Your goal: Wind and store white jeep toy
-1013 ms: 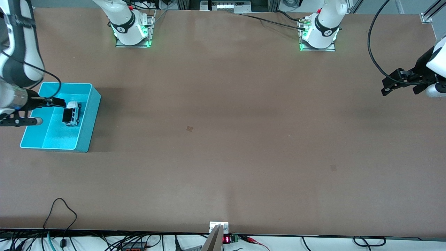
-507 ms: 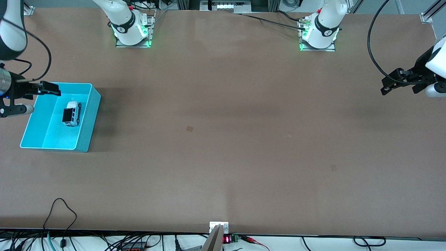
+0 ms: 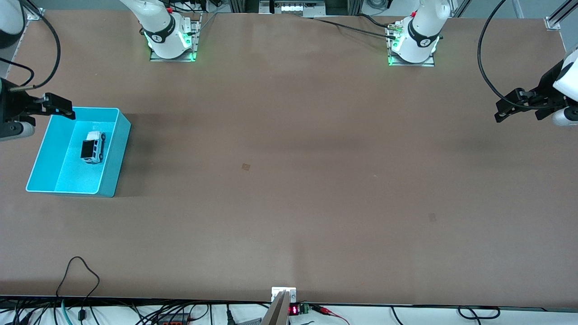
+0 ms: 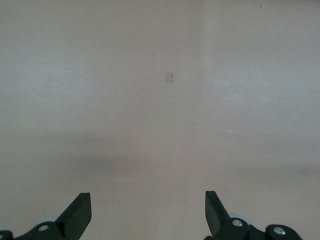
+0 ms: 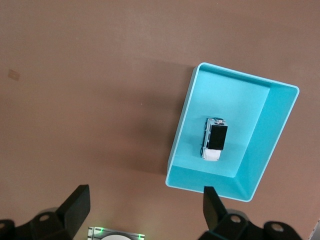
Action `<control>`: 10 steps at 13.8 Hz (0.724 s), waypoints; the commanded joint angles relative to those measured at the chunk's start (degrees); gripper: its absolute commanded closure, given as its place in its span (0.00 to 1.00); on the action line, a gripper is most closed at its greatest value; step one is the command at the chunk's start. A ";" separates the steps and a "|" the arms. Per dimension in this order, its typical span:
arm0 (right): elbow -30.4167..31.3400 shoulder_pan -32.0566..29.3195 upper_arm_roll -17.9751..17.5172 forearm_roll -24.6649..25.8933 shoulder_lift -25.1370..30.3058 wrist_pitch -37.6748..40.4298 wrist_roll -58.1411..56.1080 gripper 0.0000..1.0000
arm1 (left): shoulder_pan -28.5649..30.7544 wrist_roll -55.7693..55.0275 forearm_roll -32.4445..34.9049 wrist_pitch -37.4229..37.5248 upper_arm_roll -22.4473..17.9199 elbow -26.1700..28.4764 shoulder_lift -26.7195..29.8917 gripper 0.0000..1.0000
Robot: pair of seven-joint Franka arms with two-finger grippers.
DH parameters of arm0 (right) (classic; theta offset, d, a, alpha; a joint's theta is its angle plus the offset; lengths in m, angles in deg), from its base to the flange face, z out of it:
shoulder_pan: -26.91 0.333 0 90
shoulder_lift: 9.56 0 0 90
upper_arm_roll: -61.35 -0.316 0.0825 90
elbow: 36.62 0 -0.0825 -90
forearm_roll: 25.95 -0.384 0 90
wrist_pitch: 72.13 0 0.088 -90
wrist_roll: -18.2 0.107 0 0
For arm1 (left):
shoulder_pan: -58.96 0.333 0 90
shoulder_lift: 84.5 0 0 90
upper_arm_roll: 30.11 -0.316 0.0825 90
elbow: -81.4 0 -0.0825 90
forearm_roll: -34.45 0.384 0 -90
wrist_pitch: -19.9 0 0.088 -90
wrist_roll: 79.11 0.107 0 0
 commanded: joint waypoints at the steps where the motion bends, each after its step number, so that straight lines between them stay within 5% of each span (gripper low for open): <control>1: 0.46 0.13 -0.31 -0.86 1.50 1.01 3.86 0.00 | 1.06 0.11 -1.45 0.67 1.44 -0.29 0.28 0.00; 10: 0.11 3.73 1.45 -0.78 0.18 0.04 6.76 0.00 | 2.47 0.11 -1.45 0.94 2.94 -0.20 0.28 0.00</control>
